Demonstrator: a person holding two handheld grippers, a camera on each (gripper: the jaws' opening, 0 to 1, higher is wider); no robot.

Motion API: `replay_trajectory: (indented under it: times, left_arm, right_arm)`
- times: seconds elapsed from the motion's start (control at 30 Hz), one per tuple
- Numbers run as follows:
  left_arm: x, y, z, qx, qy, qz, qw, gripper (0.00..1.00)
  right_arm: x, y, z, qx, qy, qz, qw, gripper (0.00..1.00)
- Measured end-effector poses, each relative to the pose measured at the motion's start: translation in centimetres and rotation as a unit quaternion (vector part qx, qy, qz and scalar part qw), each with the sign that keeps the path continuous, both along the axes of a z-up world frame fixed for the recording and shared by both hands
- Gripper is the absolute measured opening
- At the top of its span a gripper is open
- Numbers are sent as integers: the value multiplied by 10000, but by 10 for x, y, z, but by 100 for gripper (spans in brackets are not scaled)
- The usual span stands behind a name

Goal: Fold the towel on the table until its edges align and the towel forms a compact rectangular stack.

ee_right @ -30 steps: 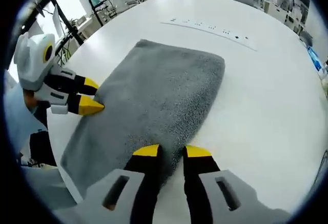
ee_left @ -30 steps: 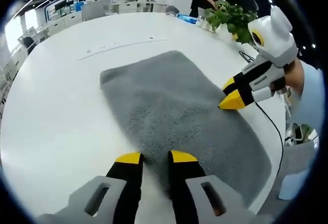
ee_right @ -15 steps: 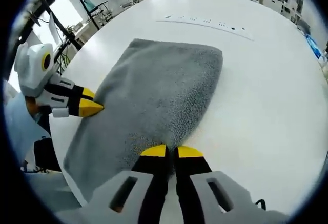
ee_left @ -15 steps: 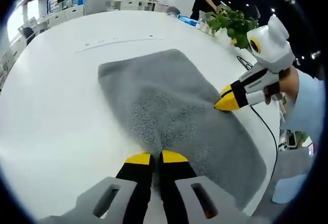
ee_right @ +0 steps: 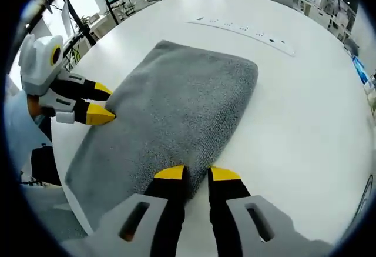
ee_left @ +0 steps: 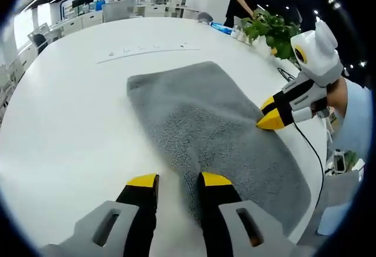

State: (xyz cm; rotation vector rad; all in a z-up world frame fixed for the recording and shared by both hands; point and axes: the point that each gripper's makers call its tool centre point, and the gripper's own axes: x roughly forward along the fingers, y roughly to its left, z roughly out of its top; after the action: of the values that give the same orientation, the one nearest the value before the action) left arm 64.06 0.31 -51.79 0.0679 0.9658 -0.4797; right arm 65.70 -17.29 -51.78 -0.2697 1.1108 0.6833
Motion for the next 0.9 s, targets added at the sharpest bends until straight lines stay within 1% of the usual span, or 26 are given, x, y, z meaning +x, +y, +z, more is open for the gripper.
replay_trajectory:
  times: [0.07,0.13,0.2,0.23,0.3,0.33,0.47,0.53,0.6,0.67,0.7,0.77,0.83,0.9]
  left_arm:
    - [2,2,-2,20,-11,8,10000,29]
    - [-2,1,1,31,-29,6,10000,29]
    - [-4,5,3,104,-57,70,9999,30]
    - [-10,5,5,138,-69,69,9999,31]
    - [-14,5,7,111,-69,100,9999,30]
    - [-13,6,5,213,-81,34,9997,30]
    - [-15,16,6,272,-52,107,9996,28]
    - [-24,17,11,280,-80,115,9995,28]
    - [-13,25,7,273,-145,83,9995,26]
    - [-22,22,15,267,-199,31,9994,26]
    - [-20,23,15,237,-245,-7,9994,26]
    - [-22,21,18,221,-300,-92,9993,27]
    - [-27,17,24,152,-351,-203,9991,27]
    - [-28,17,25,102,-335,-291,9990,27]
  right_arm:
    - [0,-3,1,-25,-49,22,10000,18]
    - [-2,-6,2,-22,-65,12,10000,18]
    - [-3,-9,2,-31,-83,22,10000,17]
    - [-2,-10,2,-49,-101,20,9999,18]
    - [-3,-13,4,-14,-148,11,9999,18]
    - [-4,-14,4,-4,-153,-8,9999,19]
    - [-8,-17,8,-49,-151,87,9998,15]
    - [-11,-18,12,-74,-201,179,9996,13]
    - [-10,-19,14,-84,-252,301,9992,12]
    - [-10,-19,18,-43,-286,345,9990,13]
    - [-10,-19,19,-38,-305,386,9988,13]
    - [-13,-18,21,-18,-308,480,9984,13]
    - [-18,-15,25,51,-317,613,9976,14]
    - [-26,-11,27,167,-222,738,9969,16]
